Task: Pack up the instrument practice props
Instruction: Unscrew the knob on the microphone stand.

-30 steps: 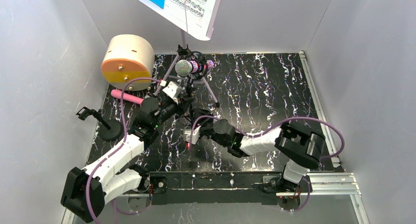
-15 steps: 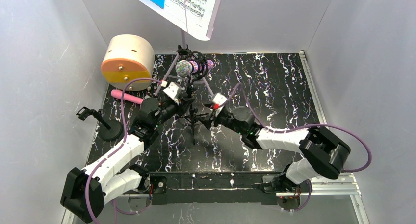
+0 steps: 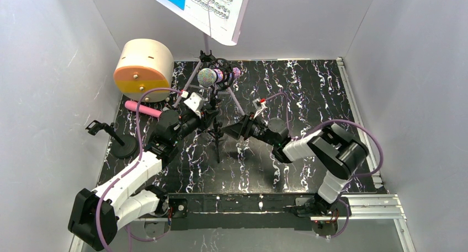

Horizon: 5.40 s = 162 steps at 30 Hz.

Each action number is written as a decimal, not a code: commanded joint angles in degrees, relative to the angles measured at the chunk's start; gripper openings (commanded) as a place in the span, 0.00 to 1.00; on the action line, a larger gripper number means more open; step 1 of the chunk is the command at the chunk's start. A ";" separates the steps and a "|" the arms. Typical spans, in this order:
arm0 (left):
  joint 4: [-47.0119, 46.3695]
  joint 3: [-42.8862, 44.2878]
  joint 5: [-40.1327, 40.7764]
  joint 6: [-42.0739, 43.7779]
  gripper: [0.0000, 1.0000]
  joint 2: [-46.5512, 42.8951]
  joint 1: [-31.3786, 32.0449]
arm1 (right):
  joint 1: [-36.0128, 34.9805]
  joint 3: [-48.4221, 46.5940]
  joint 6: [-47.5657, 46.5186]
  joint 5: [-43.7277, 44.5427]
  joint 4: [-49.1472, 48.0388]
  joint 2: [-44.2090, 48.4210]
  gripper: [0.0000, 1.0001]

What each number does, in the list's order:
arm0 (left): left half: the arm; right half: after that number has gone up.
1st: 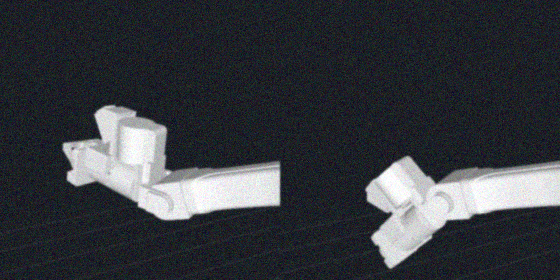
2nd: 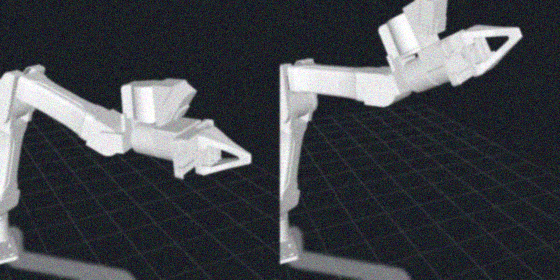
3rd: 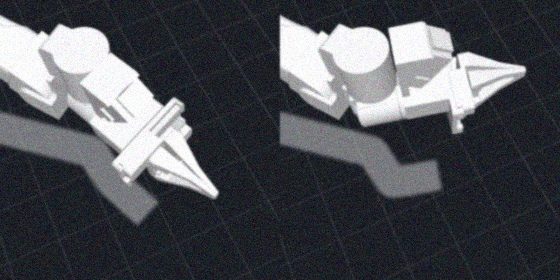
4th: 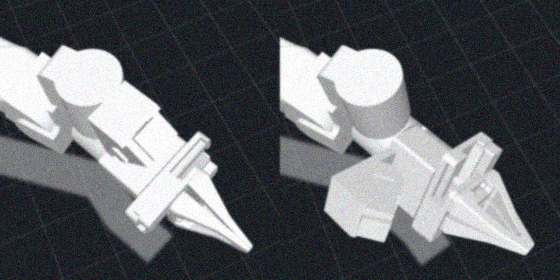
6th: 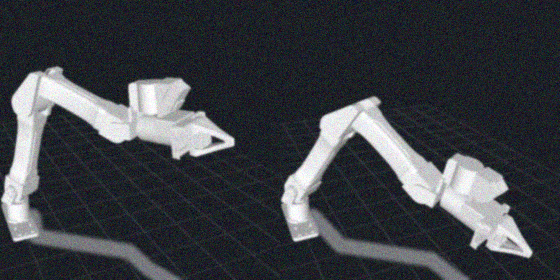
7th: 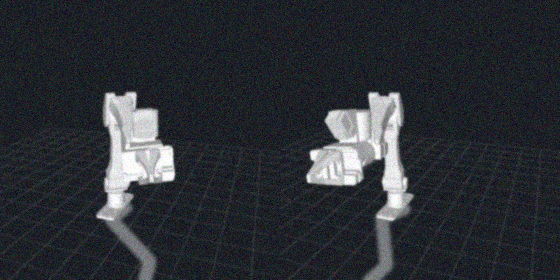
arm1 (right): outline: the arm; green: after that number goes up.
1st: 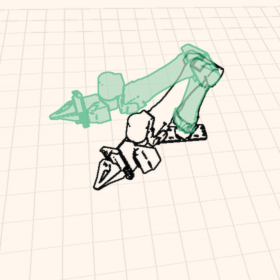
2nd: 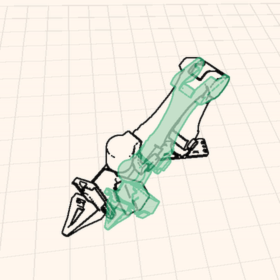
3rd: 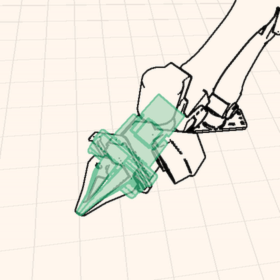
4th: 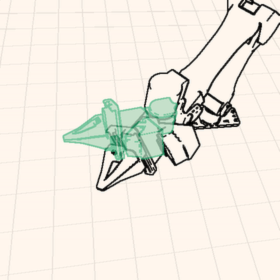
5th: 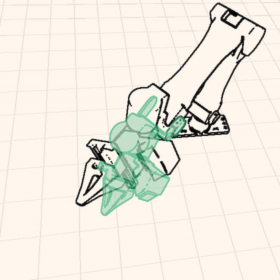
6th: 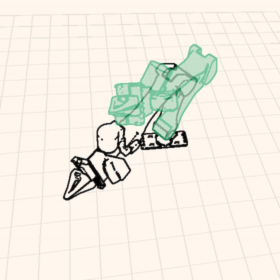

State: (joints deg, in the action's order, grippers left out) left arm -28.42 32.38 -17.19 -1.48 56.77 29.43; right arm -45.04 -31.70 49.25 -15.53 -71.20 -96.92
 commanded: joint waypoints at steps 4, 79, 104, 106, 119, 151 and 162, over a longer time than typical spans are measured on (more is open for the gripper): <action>9.21 -1.71 -4.03 -1.22 0.00 0.07 1.07 | 0.73 -3.48 12.25 -4.09 -12.56 -5.09 0.65; 8.19 -1.90 -4.36 -3.19 0.00 -0.44 1.07 | -20.93 -6.48 -88.67 27.21 10.90 2.09 0.72; 7.95 -1.97 -4.88 -3.02 0.00 -0.62 1.07 | 1.97 -1.77 -4.07 -2.91 -5.18 2.60 0.74; 7.91 -1.97 -4.93 -3.01 0.00 -0.62 1.07 | 2.30 -2.66 -1.41 -4.31 -5.86 0.63 0.73; 7.80 -1.98 -5.05 -3.01 0.00 -0.65 1.07 | 3.07 -7.33 5.31 -10.55 -6.89 -6.29 0.46; 7.54 -2.01 -5.36 -3.45 0.00 -0.21 1.07 | -15.86 -5.76 -103.03 20.81 15.78 0.23 0.01; 7.45 -1.97 -5.24 -3.54 0.00 -0.35 1.07 | -21.34 -1.80 -148.17 35.46 -10.64 -11.49 0.01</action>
State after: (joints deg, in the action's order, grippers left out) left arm -25.58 31.75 -16.25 -2.13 55.92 28.80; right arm -66.50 -34.72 -80.12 12.08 -74.35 -103.28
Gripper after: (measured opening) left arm 0.127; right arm 0.293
